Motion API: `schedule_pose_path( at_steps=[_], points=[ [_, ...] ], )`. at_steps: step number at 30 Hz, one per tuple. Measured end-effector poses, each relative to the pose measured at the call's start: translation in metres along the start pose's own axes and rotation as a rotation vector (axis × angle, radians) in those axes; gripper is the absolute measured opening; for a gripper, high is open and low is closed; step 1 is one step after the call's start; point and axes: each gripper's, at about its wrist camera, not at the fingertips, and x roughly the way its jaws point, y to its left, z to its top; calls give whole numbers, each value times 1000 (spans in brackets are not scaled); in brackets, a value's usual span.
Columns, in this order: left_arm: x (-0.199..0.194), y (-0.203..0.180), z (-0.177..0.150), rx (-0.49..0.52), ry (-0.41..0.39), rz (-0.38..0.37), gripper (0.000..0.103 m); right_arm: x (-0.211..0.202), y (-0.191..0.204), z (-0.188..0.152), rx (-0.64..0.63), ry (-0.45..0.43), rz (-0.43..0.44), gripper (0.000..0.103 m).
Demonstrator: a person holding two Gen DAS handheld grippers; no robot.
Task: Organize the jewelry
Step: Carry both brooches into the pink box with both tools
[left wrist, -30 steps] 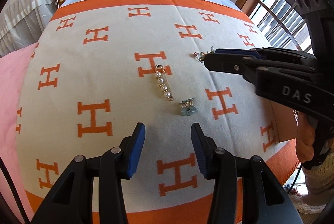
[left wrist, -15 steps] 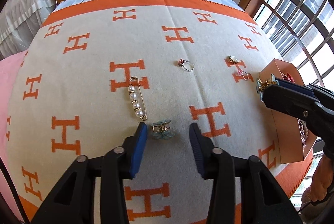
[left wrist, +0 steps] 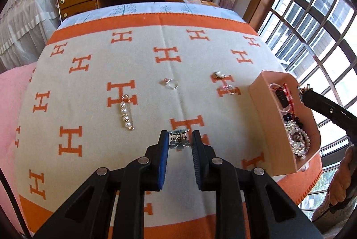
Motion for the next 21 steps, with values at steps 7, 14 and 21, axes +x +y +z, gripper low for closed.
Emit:
schedule_pose_path(
  at_steps=[7,14,21],
  points=[
    [-25,-68,21,119,-67,-105,18,-51,-41,-8,98,-92,-79,17],
    [-12,-135,40,220,-61,-166,19,-66,-70,-20,174,-103,-120,17],
    [28,-166,57,248,8,-196,19,-63,-89,-22,215,-99,-119,17]
  ],
)
